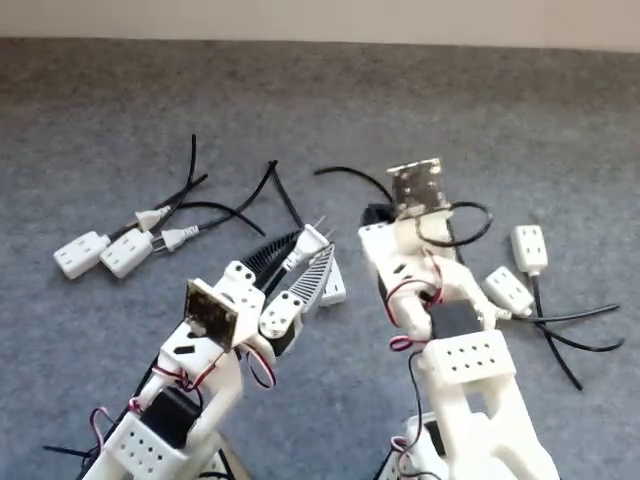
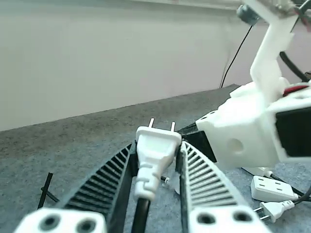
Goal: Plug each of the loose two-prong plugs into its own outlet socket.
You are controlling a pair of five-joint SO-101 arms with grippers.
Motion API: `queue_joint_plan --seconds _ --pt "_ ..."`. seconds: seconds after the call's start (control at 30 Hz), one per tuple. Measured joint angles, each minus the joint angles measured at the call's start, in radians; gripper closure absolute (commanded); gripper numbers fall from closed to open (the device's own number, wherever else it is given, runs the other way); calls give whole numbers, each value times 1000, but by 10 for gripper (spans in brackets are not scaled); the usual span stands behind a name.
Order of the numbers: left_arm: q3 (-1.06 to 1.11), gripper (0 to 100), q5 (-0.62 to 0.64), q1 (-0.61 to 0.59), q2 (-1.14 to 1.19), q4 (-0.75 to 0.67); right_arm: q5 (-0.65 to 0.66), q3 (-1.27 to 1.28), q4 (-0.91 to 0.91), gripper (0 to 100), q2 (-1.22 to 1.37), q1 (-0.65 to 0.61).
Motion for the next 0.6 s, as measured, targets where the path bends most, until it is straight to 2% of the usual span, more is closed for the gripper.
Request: queue_joint_plan --seconds 0.23,0.33,0.47,0.6 --pt "0 994 0 -26 0 0 0 -12 3 991 2 64" --pt "0 994 0 -68 0 6 0 -12 89 991 2 115" --pt "-11 994 -2 -94 0 97 0 26 224 989 0 153" --pt "-60 994 -3 -106 0 184 0 123 249 969 0 157"
